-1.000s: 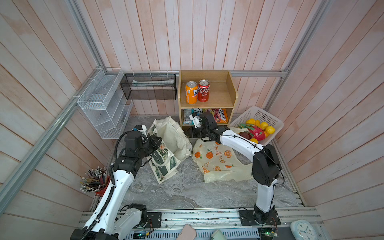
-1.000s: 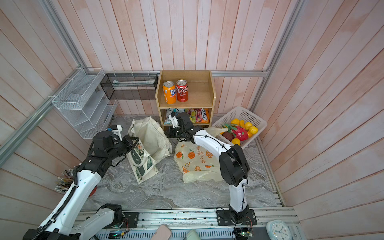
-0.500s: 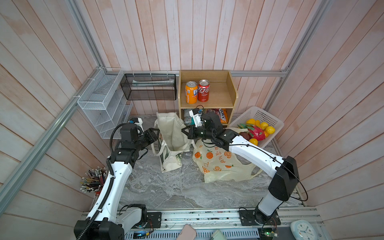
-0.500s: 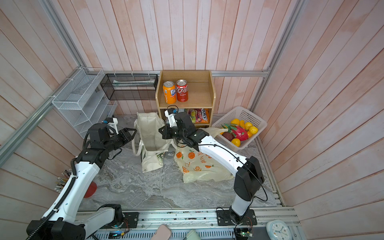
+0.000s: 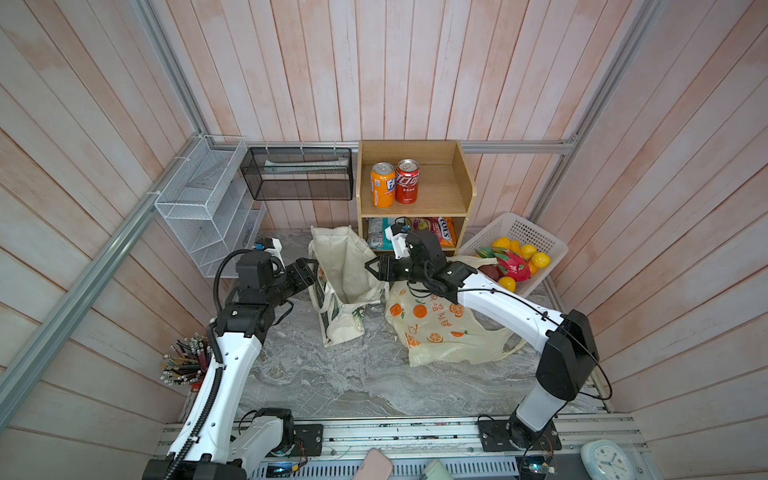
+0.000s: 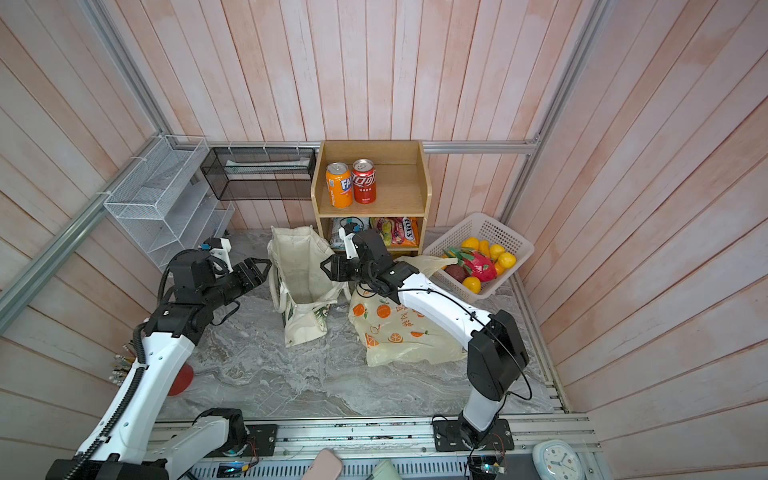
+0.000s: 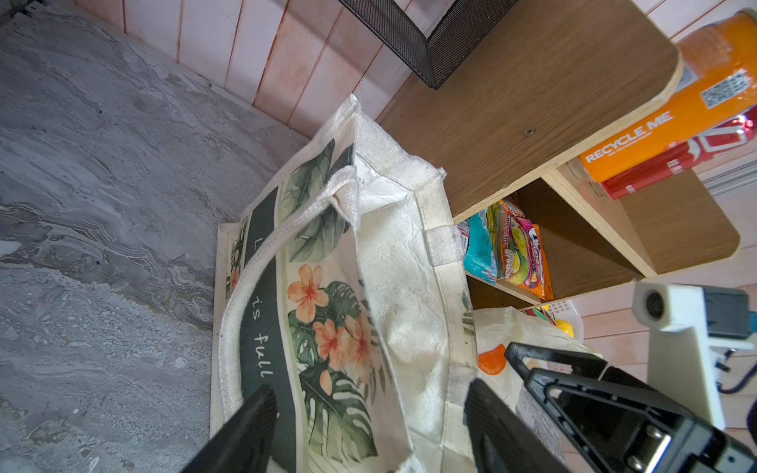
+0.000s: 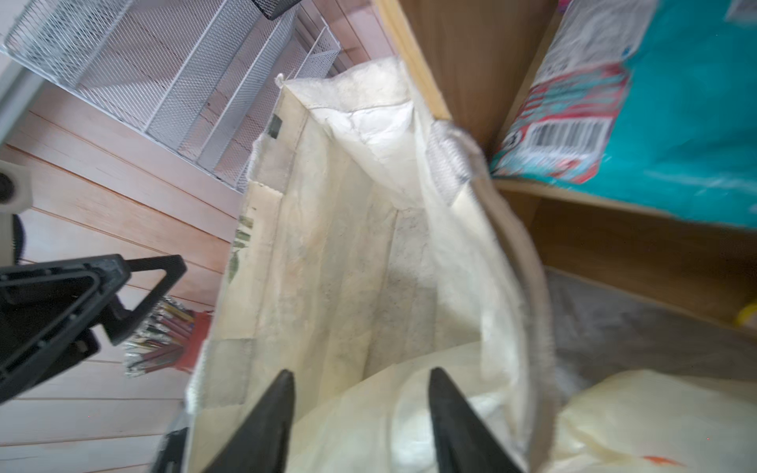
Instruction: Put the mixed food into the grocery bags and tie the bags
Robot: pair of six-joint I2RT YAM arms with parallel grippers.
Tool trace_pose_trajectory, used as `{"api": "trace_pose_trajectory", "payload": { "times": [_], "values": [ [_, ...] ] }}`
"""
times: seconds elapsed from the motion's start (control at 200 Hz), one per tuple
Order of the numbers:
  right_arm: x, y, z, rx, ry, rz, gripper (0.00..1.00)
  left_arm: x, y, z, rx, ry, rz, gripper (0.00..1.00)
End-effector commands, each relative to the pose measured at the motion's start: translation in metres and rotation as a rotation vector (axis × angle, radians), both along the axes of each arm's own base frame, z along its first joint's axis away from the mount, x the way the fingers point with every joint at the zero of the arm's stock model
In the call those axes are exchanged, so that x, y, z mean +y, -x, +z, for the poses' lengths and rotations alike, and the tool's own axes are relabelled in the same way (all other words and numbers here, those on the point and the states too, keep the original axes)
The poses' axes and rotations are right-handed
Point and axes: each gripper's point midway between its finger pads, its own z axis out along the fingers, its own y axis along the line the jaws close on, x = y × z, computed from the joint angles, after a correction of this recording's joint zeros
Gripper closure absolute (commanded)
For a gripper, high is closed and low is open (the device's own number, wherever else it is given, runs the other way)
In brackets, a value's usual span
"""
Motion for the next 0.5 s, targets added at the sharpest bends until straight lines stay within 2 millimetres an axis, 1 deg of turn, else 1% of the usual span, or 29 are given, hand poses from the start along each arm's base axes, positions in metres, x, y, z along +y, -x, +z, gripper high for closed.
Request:
{"api": "trace_pose_trajectory", "payload": {
  "times": [0.0, 0.11, 0.22, 0.38, 0.45, 0.495],
  "values": [
    [-0.026, -0.021, -0.002, -0.007, 0.046, -0.068, 0.36, -0.008, -0.008, 0.002, 0.018, -0.005, 0.01, 0.25],
    [-0.031, -0.03, -0.015, 0.007, 0.075, -0.067, 0.34, -0.018, -0.015, -0.003, 0.043, -0.01, 0.013, 0.25],
    [-0.024, -0.032, -0.026, 0.026, 0.088, -0.039, 0.34, -0.021, -0.021, -0.011, 0.071, -0.023, 0.031, 0.25],
    [-0.016, -0.04, -0.051, 0.056, 0.123, -0.027, 0.34, -0.027, -0.029, -0.022, 0.1, -0.04, 0.026, 0.24],
    [-0.013, -0.043, -0.06, 0.068, 0.135, -0.017, 0.35, -0.03, -0.032, -0.029, 0.119, -0.051, 0.021, 0.24],
    [-0.01, -0.044, -0.064, 0.075, 0.139, -0.008, 0.37, -0.029, -0.034, -0.033, 0.13, -0.063, 0.024, 0.24]
  ]
}}
